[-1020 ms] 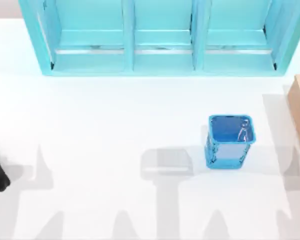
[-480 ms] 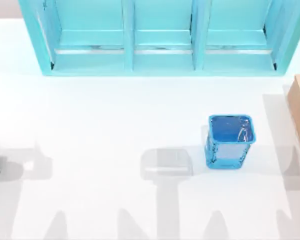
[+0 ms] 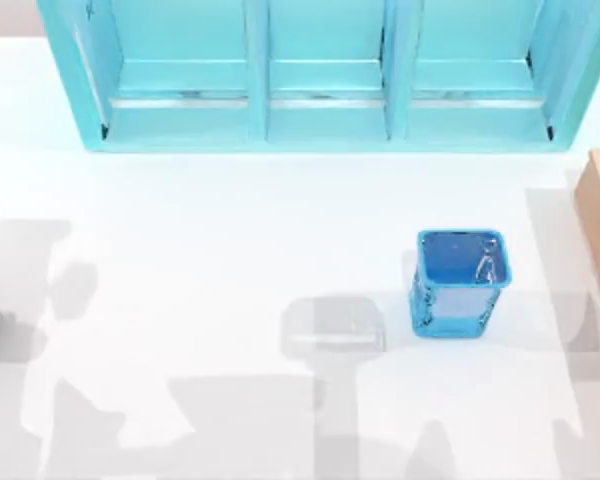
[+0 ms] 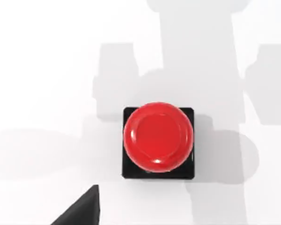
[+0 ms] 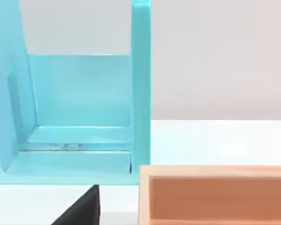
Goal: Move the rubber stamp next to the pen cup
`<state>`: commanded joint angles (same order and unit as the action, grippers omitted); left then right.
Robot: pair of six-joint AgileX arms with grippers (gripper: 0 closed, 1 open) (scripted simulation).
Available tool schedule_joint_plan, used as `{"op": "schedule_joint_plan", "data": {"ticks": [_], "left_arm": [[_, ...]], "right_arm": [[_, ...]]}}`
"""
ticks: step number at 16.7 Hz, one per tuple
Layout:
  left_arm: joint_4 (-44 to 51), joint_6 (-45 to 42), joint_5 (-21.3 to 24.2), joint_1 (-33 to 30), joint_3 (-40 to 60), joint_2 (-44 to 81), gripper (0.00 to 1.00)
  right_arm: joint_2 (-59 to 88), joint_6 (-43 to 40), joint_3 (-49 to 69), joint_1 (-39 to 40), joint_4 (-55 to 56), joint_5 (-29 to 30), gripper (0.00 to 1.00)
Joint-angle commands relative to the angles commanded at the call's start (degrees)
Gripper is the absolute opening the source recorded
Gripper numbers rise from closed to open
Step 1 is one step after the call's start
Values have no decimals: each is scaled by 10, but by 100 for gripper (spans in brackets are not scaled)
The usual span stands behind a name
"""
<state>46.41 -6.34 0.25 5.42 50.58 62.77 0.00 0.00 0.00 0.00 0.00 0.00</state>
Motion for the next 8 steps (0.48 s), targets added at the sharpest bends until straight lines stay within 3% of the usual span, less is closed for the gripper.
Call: {"op": "schedule_joint_plan", "data": {"ticks": [8], "left_arm": [[235,-33,-1,30,269,315,100]], "right_arm": [[0,0,0,0,0,0,100]]}}
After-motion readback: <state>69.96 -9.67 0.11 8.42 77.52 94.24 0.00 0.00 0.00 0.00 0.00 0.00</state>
